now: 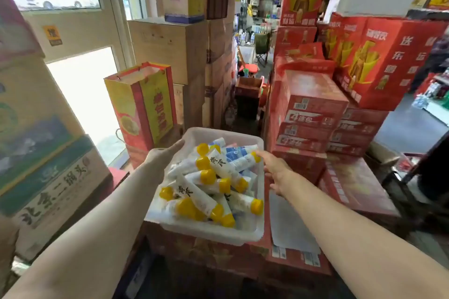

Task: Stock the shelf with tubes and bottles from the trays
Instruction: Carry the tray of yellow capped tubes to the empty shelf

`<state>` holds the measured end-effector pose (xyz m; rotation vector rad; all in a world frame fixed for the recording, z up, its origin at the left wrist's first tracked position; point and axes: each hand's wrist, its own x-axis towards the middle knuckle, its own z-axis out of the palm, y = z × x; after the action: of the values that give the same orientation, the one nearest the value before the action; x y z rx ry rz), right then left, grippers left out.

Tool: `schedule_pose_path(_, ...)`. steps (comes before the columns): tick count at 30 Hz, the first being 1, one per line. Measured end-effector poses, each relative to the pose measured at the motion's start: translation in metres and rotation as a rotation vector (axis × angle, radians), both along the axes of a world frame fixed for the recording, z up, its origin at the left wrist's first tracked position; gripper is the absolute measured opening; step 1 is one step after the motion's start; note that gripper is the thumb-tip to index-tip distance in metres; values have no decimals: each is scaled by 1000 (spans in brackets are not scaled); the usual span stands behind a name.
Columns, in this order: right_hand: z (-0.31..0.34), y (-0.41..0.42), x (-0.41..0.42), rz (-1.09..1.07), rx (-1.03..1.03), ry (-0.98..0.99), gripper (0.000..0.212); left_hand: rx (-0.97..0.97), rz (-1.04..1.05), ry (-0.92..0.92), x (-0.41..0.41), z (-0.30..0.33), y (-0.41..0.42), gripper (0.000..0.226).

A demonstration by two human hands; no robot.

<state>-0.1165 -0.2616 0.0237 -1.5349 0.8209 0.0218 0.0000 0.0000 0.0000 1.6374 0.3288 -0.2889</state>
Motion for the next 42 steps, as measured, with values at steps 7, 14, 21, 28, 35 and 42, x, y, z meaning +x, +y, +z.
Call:
schedule_pose_path(7, -53, 2, 54, -89, -50, 107, 97, 127, -177, 159, 48, -23, 5, 97)
schedule_pose_path(14, -69, -4, 70, -183, -16, 212, 98, 101, -196, 153, 80, -42, -14, 82)
schedule_pose_path(21, -99, -11, 86, -313, 51, 189, 106, 295, -168, 284, 94, -51, -21, 113)
schedule_pose_path(28, -117, -18, 89, -363, 65, 169, 133, 344, -124, 280, 97, -58, -23, 121)
schedule_pose_path(35, -184, -63, 64, -440, 90, 116, 127, 236, -176, 250, 55, -43, -31, 92)
schedule_pose_path(42, -91, -35, -64, -670, 73, 29, 103, 228, -331, 193, -23, -20, -74, 78)
